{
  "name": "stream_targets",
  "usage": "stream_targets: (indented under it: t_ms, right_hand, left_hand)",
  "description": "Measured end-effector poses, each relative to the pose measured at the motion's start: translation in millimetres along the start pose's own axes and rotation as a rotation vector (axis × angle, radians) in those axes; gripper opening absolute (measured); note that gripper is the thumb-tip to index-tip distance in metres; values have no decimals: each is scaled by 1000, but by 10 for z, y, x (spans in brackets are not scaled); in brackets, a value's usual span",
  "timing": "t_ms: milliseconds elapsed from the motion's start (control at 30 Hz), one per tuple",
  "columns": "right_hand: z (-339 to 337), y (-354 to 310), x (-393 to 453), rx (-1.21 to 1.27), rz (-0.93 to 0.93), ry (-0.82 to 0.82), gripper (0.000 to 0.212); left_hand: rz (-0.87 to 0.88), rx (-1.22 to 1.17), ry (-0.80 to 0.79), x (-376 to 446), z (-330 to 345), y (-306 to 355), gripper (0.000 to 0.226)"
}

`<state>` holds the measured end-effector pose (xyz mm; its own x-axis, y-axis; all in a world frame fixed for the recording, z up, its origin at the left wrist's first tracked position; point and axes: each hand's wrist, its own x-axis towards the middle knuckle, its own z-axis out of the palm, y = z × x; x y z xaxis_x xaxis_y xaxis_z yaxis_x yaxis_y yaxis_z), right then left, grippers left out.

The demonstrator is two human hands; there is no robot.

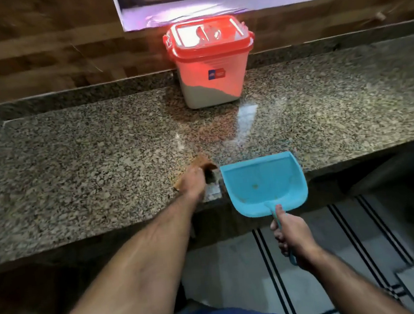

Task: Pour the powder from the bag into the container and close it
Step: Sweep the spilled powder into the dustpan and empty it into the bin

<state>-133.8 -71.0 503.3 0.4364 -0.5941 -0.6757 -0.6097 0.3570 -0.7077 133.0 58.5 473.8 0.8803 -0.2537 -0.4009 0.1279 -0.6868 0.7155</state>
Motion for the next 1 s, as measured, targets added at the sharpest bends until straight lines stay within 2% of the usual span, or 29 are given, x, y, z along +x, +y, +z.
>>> stream_targets:
  t_ms: [67, 133, 233, 300, 567, 700, 767, 833, 867, 967, 1000]
  right_hand:
    - [-37, 139, -152, 0, 45, -25, 62]
    - [-39, 290, -286, -36, 64, -46, 61]
    - [27, 475, -426, -73, 83, -75, 62]
    - [90, 528, -491, -81, 105, -97, 61]
    - [276, 842, -658, -110, 274, -164, 61]
    - [355, 767, -566, -104, 244, -160, 61]
    - [394, 705, -511, -121, 235, -154, 61]
    - [444, 688, -461, -158, 239, -143, 61]
    - [472, 691, -440, -173, 243, -141, 61]
    - [557, 701, -397, -205, 252, -144, 59]
    - [588, 700, -386, -212, 256, -146, 60]
  left_hand:
    - [-164, -450, 160, -145, -131, 26, 36]
    - [-193, -685, 212, -261, -274, -13, 31]
    - [-182, -723, 279, -386, -436, -72, 26]
    - [-158, -734, 311, -433, -497, -116, 33]
    - [-72, -535, 518, -564, -974, -448, 27]
    - [5, -131, 711, -402, -1330, -774, 40]
    - [14, 123, 741, -276, -1475, -977, 43]
    - [-30, 301, 690, -192, -1520, -1099, 38]
    - [-43, 322, 628, -170, -1503, -1144, 34]
    - [8, 300, 399, -221, -1205, -1256, 44]
    - [-4, 320, 389, -259, -1014, -1267, 42]
